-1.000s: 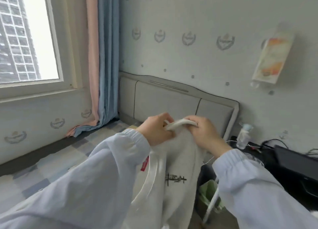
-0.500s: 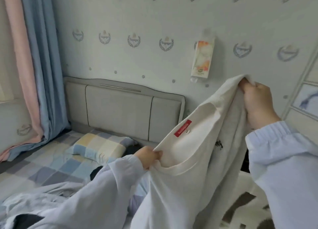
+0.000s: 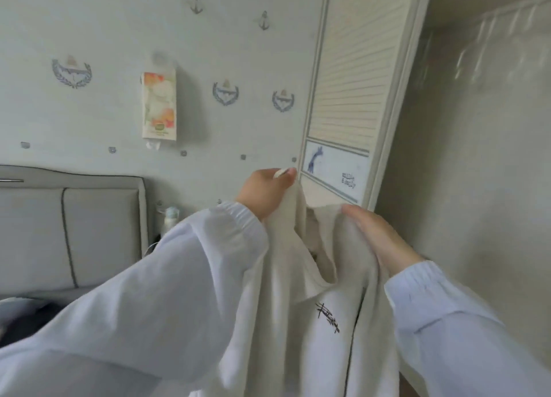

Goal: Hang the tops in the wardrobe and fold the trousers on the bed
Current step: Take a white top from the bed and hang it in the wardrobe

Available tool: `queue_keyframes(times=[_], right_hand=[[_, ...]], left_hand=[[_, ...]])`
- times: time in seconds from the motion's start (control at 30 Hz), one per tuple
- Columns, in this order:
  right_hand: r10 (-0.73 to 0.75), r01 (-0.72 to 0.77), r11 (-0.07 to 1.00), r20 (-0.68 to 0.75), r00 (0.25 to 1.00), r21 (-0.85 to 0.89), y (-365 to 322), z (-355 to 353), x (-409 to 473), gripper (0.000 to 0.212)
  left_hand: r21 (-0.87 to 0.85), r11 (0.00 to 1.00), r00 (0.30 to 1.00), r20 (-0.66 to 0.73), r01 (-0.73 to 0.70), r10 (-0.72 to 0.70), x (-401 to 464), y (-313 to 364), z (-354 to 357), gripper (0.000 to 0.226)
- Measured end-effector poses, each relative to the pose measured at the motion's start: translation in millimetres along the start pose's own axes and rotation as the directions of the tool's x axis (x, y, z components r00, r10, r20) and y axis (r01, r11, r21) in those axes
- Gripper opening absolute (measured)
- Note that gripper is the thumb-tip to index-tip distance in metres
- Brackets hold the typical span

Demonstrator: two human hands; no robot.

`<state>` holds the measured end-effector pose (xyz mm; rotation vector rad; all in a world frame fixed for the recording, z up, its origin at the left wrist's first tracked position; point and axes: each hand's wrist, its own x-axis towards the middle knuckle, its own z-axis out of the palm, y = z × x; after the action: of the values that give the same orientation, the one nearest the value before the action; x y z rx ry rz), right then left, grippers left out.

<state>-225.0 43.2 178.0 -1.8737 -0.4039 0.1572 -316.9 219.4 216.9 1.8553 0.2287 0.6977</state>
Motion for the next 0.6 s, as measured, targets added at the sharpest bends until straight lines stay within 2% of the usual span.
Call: queue_keyframes(times=[0.07, 0.13, 0.2, 0.23, 0.3, 0.37, 0.43, 0.47, 0.5, 0.53, 0.57, 0.6], right_hand=[[-0.068, 0.076, 0.985, 0.057, 0.996, -0.154, 10.0, -23.5, 7.8, 0.053], [-0.080, 0.087, 0.918, 0.033, 0.996, -0.386, 25.2, -41.7, 19.6, 0.056], [-0.057, 0.006, 0.718, -0.051, 0.997, -0.696, 42.7, -63.2, 31.7, 0.041], [-0.024, -0.056, 0.622, -0.090, 0.996, -0.781, 52.6, -77.3, 39.0, 0.033], [0.096, -0.166, 0.579, -0.135, 0.986, -0.798, 70.9, -111.2, 52.5, 0.027], [0.194, -0.264, 0.642, -0.180, 0.964, -0.720, 88.7, -146.8, 67.2, 0.027], [0.242, -0.341, 0.748, -0.244, 0.939, -0.570, 99.8, -173.9, 81.0, 0.018], [0.250, -0.347, 0.839, -0.270, 0.930, -0.419, 103.3, -182.3, 90.0, 0.013], [0.253, -0.323, 0.926, -0.312, 0.916, -0.197, 104.2, -189.1, 101.1, 0.013], [0.263, -0.267, 0.963, -0.368, 0.892, 0.040, 103.0, -194.1, 113.0, 0.018], [0.273, -0.189, 0.954, -0.414, 0.868, 0.234, 98.9, -198.9, 123.6, 0.021], [0.271, -0.114, 0.932, -0.452, 0.850, 0.344, 92.6, -205.1, 132.5, 0.023]], left_hand=[[-0.013, 0.997, 0.993, 0.083, -0.080, 0.081, 11.9, 12.2, 39.2, 0.028], [-0.038, 0.993, 0.981, 0.153, -0.115, 0.120, 24.5, 19.6, 73.8, 0.032], [-0.035, 0.987, 0.961, 0.224, -0.156, 0.160, 38.5, 24.5, 105.3, 0.031], [-0.023, 0.985, 0.953, 0.250, -0.170, 0.170, 46.2, 24.2, 118.6, 0.028], [0.032, 0.982, 0.946, 0.277, -0.184, 0.168, 65.7, 18.7, 141.6, 0.028], [0.110, 0.974, 0.946, 0.280, -0.198, 0.160, 87.4, 6.6, 156.8, 0.027], [0.188, 0.961, 0.947, 0.287, -0.202, 0.143, 114.8, -5.9, 173.3, 0.023], [0.251, 0.946, 0.948, 0.291, -0.205, 0.129, 128.1, -12.4, 179.0, 0.021], [0.319, 0.922, 0.943, 0.313, -0.218, 0.115, 145.1, -18.7, 189.5, 0.020], [0.379, 0.896, 0.937, 0.333, -0.233, 0.103, 162.2, -26.3, 200.2, 0.018], [0.429, 0.868, 0.931, 0.353, -0.251, 0.095, 177.3, -34.6, 210.4, 0.018], [0.474, 0.832, 0.919, 0.382, -0.286, 0.098, 192.1, -43.2, 221.3, 0.019]])
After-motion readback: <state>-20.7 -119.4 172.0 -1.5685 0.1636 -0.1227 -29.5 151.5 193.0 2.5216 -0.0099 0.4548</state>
